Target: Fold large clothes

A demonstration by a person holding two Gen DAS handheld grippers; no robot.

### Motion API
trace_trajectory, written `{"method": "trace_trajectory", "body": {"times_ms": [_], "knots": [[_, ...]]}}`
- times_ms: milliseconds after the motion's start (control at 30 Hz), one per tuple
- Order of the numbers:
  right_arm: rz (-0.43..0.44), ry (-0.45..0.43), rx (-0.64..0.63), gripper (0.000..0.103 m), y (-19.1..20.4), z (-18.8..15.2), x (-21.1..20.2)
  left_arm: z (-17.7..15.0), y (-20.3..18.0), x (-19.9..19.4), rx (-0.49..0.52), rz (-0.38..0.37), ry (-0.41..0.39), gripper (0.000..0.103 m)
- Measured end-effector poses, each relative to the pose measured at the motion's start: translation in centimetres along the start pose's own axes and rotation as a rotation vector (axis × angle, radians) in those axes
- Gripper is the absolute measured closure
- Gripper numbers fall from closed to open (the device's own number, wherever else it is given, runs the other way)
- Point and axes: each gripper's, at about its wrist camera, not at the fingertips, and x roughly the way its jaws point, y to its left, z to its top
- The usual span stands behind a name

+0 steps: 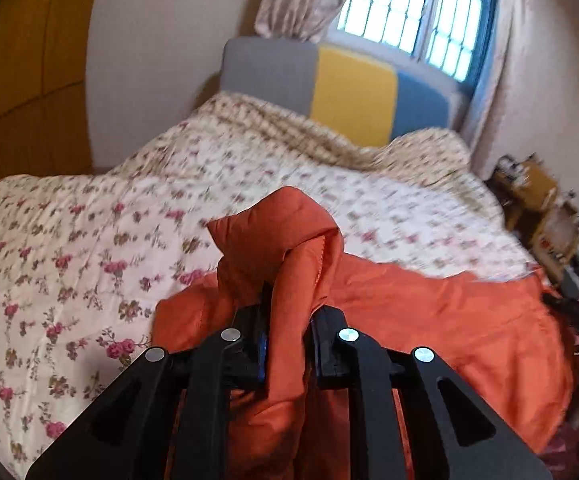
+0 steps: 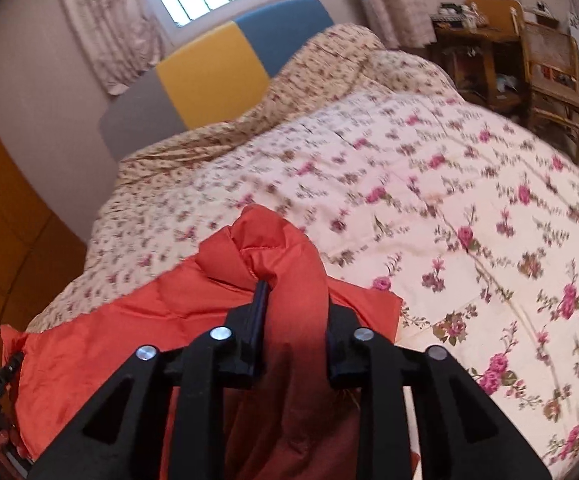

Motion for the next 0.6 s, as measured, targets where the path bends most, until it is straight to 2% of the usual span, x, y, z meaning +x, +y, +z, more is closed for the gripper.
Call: {"method": "trace_trajectory", "body": {"times_ms": [167, 333, 400, 433, 467, 533, 600], "knots": [[-0.022, 0.019, -0.083, 0.063, -0.2, -1.6, 2.2, -2.6, 0.6, 2.2, -0.02, 0.003, 0.01, 0.087], [-0.048, 0.02, -0.096, 0.055, -0.1, -1.8, 2.5, -3.9, 0.4, 2.0, -0.046, -0.009, -0.016, 0.083], [-0.051, -0.016, -0.073, 0.051, -0.2, -1.6, 0.4, -3.8, 0.2, 1.2, -0.046, 0.026, -0.002, 0.074], [-0.039, -0.048, -0.055, 0.05, -0.2, -1.7, -0.9, -3.7, 0.1, 0.2, -0.045, 0.058, -0.001, 0.062], [-0.016, -0.095, -0.032, 0.045, -0.1, -1.7, -2.8, -3.6, 0.0, -0.8, -0.047, 0.075, -0.016, 0.033], [0.018, -0.153, -0.028, 0.043, 0.7, -1.8, -5.6, -3.8, -0.5, -5.1, -0.066, 0.126, -0.147, 0.007], [0.062, -0.165, -0.079, 0.043, 2.6, -2.0, -7.2, -3.6, -1.4, -8.1, -0.078, 0.12, -0.237, 0.007]]}}
